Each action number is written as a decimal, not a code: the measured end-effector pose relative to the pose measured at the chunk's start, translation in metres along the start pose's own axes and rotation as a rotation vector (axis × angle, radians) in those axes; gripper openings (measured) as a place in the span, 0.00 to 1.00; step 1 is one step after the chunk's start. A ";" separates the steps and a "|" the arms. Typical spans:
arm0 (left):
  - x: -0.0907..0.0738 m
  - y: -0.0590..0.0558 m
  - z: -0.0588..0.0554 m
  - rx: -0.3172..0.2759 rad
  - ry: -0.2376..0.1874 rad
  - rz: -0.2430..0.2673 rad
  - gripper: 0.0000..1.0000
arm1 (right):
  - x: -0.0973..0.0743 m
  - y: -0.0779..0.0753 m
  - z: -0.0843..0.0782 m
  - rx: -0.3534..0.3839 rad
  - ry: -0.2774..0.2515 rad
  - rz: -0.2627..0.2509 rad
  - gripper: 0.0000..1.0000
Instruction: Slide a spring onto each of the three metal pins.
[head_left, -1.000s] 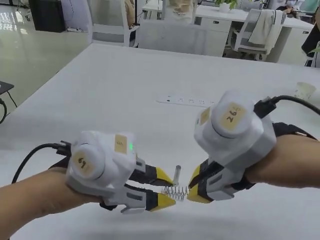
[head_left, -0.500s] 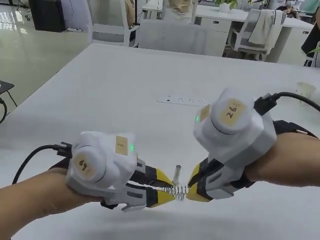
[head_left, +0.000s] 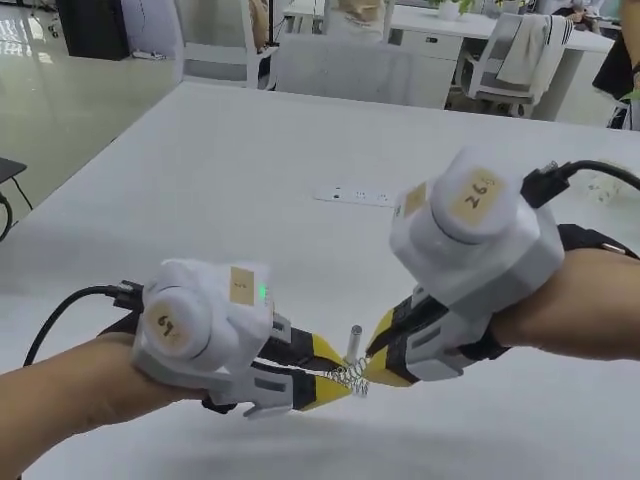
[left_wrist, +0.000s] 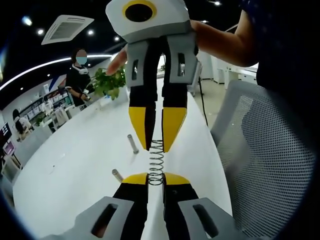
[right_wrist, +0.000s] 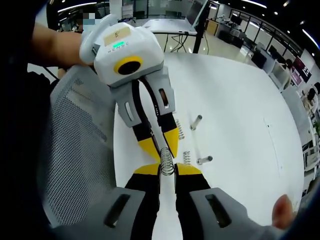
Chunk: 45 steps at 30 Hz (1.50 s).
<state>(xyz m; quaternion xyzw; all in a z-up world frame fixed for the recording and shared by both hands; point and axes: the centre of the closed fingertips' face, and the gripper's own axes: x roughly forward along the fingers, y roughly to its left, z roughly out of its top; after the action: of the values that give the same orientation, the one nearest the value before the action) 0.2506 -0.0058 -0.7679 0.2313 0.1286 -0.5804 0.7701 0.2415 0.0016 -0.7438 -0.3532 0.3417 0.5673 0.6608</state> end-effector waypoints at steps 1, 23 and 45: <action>0.000 0.000 0.000 0.000 0.000 0.000 0.02 | -0.001 0.000 0.002 0.003 -0.009 0.001 0.08; -0.002 0.005 -0.002 -0.025 -0.009 0.010 0.02 | 0.002 -0.001 0.009 0.019 -0.075 0.013 0.11; -0.003 0.003 0.011 -0.027 -0.060 0.010 0.02 | 0.008 0.000 0.007 0.043 -0.090 0.034 0.09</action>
<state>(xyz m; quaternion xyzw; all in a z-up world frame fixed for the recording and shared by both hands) 0.2517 -0.0079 -0.7562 0.2040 0.1121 -0.5815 0.7795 0.2431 0.0118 -0.7468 -0.3072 0.3298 0.5863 0.6731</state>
